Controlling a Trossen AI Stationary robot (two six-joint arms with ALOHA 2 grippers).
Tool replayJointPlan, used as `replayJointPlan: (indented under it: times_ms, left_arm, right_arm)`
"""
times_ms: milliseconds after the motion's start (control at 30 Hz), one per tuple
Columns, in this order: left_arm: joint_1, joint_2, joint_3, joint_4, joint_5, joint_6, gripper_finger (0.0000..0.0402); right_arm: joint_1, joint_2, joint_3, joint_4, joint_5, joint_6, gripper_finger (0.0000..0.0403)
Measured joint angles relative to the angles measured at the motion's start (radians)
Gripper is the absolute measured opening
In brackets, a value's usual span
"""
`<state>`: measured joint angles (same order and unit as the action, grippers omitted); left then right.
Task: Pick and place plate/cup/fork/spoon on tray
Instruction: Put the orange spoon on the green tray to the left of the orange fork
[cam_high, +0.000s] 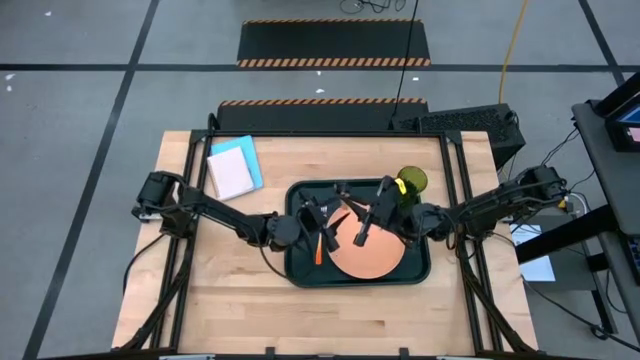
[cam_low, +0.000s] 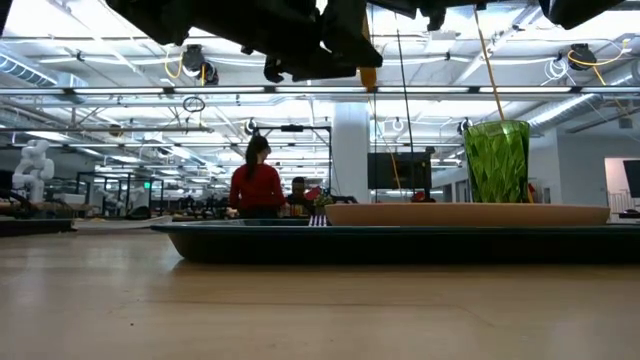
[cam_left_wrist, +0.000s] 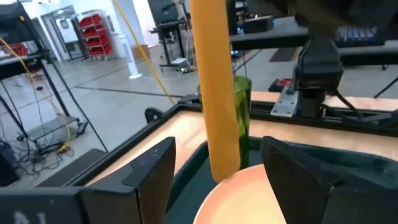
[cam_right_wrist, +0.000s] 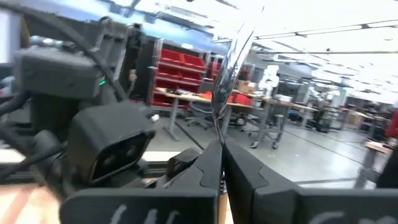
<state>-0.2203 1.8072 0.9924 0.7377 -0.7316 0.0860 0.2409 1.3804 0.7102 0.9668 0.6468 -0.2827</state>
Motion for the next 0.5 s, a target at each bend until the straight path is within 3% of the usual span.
replayJointPlan:
  times_ms: [367,500]
  left_arm:
    - [0.042,0.000,0.000,0.017,0.029,-0.035,0.0241]
    - [0.055,0.000,0.000,0.018,0.064,-0.035,0.0223]
  right_arm:
    - [-0.010,0.011,0.000,0.055,0.062,0.037,0.0000]
    - [-0.020,0.011,0.000,0.054,0.054,0.064,0.0000]
